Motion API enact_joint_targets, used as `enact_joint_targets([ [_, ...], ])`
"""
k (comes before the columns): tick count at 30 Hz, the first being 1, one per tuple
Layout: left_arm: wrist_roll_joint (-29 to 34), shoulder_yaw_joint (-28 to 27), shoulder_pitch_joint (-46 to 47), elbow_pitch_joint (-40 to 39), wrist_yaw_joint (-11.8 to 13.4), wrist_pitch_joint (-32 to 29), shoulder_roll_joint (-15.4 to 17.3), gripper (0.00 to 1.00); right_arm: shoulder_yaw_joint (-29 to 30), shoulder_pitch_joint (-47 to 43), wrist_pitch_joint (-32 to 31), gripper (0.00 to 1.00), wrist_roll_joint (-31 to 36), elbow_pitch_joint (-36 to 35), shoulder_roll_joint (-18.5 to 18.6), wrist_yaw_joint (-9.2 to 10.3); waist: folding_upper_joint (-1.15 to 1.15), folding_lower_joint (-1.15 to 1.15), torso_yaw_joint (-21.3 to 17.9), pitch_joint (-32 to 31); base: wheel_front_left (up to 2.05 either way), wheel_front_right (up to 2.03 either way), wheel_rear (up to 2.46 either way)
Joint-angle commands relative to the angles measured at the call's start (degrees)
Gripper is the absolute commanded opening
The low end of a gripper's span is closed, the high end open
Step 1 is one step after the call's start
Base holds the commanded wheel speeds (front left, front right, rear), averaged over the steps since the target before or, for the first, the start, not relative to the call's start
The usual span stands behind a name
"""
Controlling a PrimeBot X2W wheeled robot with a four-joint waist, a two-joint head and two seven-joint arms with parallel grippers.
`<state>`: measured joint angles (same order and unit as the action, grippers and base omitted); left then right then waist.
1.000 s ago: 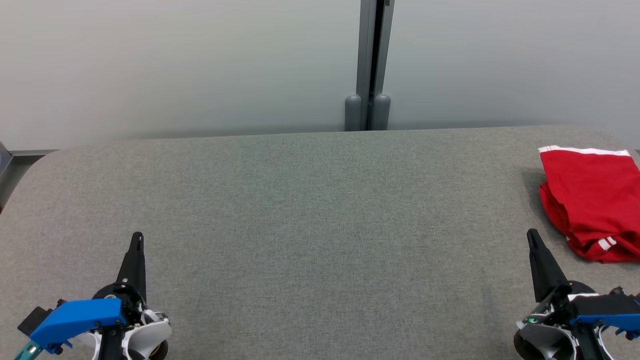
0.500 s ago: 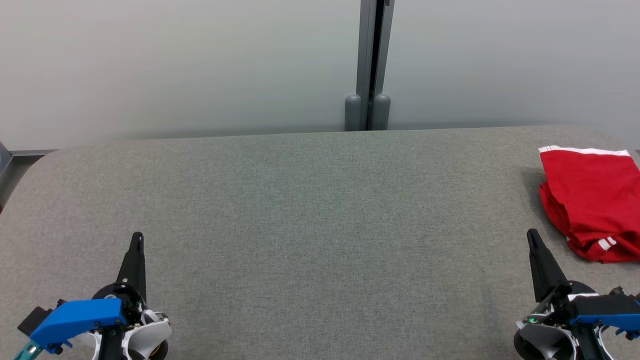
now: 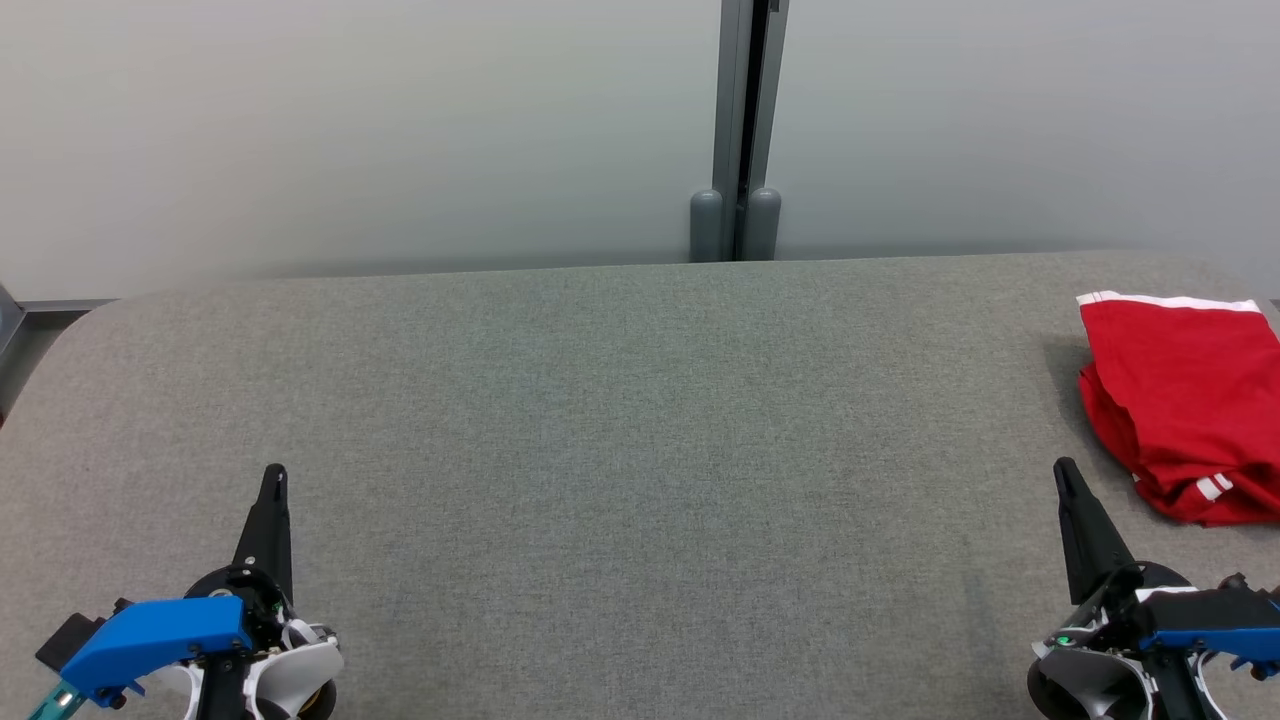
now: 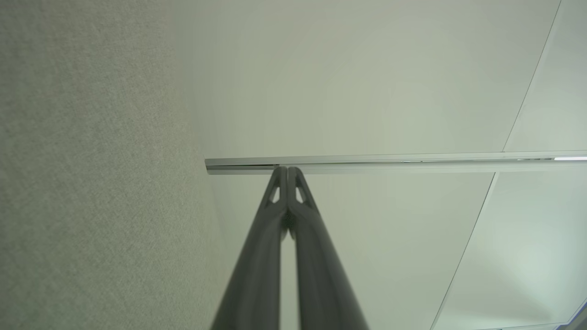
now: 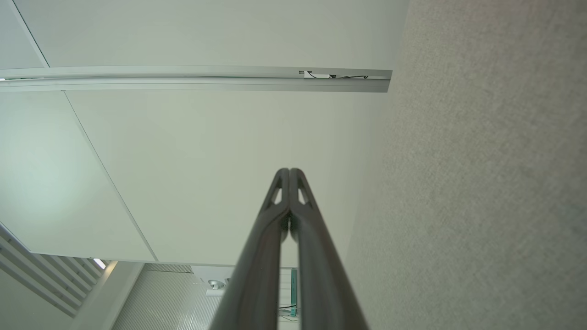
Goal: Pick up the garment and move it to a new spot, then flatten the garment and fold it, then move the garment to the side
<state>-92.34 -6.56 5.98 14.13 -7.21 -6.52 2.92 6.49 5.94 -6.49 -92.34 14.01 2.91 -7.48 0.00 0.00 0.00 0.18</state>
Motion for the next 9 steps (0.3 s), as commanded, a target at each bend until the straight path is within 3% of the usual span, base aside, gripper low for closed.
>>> enact_joint_targets([
  [1, -0.15, -0.09, 0.52, -0.26, -0.53, -0.23, -0.1, 0.0, 0.11, 0.6, -0.15, 0.0, -0.15, 0.09, -0.07, -0.02, 0.0, 0.0, 0.0, 0.0, 0.0, 0.0, 0.0],
  [9, -0.15, -0.09, 0.52, -0.26, -0.53, -0.23, -0.1, 0.0, 0.1, 0.6, -0.15, 0.0, -0.15, 0.09, -0.07, -0.02, 0.0, 0.0, 0.0, 0.0, 0.0, 0.0, 0.0],
])
